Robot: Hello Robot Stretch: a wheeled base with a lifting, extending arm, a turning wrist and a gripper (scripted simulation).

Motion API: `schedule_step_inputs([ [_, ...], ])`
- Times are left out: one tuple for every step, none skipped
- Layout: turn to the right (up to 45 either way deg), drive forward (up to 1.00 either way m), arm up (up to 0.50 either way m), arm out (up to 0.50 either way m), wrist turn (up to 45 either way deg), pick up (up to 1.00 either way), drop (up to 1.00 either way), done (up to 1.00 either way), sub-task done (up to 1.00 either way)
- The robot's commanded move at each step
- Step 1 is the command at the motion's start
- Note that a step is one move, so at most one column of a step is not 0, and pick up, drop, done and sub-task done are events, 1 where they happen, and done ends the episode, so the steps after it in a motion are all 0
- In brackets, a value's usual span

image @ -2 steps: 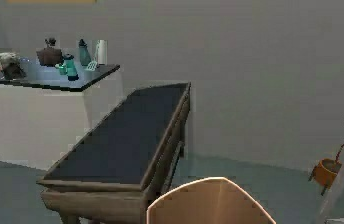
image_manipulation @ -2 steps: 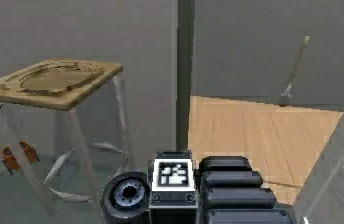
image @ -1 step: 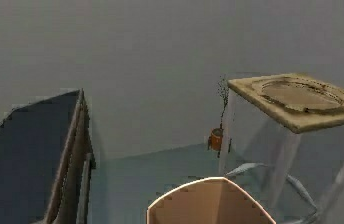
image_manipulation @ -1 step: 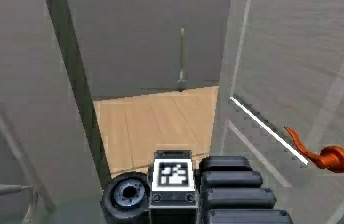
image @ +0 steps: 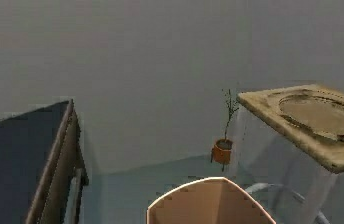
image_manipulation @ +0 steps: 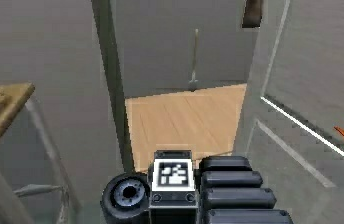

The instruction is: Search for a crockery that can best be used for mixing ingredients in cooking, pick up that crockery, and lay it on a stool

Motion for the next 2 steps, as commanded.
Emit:
schedule_step_inputs([
  [6.0,0.0,0.0,0.0,0.0,0.0,0.0,0.0,0.0],
  [0.0,0.65,0.0,0.0,0.0,0.0,0.0,0.0,0.0],
])
